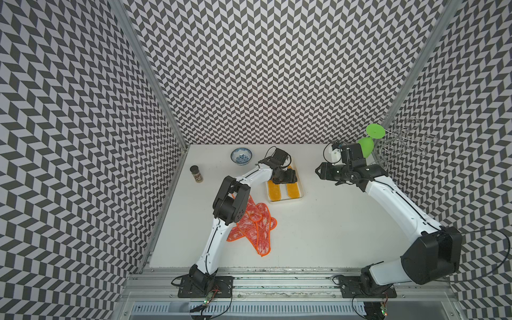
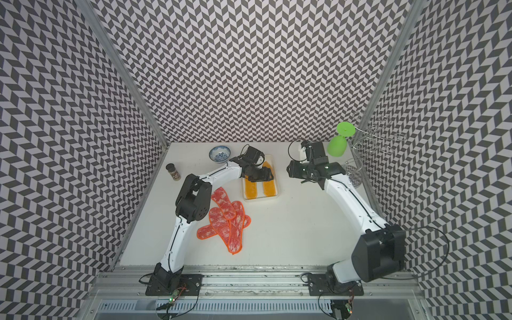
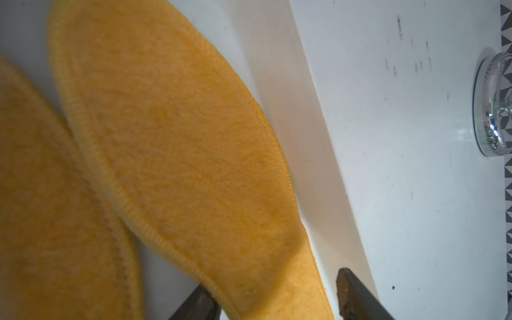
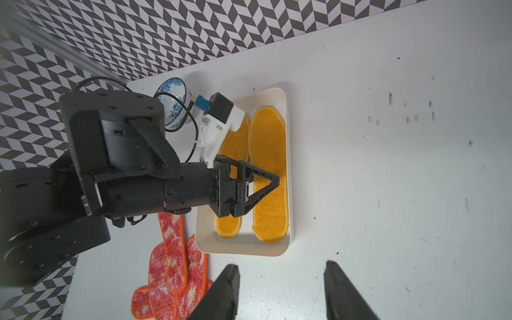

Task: Put the insoles into the storage box
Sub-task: Place the insole in the storage box.

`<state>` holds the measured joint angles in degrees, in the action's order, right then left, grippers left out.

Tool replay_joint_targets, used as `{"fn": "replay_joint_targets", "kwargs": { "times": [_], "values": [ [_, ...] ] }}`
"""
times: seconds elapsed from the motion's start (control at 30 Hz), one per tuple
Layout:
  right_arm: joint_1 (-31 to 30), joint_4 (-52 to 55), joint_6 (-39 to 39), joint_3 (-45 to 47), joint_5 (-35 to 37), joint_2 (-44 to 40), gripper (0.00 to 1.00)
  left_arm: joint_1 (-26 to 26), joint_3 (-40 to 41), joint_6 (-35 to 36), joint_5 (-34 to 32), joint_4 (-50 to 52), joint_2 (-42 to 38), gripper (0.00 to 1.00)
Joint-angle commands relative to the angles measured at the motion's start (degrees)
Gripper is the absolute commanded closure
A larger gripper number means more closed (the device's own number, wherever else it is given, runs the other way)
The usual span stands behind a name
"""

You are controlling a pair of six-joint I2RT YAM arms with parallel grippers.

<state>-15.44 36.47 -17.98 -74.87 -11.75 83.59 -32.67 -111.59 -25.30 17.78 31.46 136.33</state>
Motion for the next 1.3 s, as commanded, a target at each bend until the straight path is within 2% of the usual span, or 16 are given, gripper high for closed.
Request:
{"fn": "replay_joint_targets", "kwargs": {
  "times": [0.0,0.43,0.8,1.07,1.27],
  "values": [
    [0.3,-1.5,0.8,-1.7,0.8,0.2,0.48,-0.6,-1.6,1.9,-2.9,4.3,0.3,0.3],
    [0.2,-1.7,1.2,-2.0,1.4,0.2,0.48,-3.1,-6.9,7.1,-10.4,11.2,2.0,0.27],
    [0.3,-1.7,1.4,-2.0,1.0,0.1,0.48,-3.5,-8.6,8.8,-14.6,13.4,-0.2,0.25],
    [0.3,-1.7,1.8,-1.0,-1.8,-1.2,0.46,-3.3,-6.4,9.9,-15.6,15.2,-8.1,0.25],
    [0.3,-2.7,2.0,1.0,-7.5,-2.8,0.42,-2.8,6.2,10.5,-18.3,14.7,-20.7,0.24]
  ]
}}
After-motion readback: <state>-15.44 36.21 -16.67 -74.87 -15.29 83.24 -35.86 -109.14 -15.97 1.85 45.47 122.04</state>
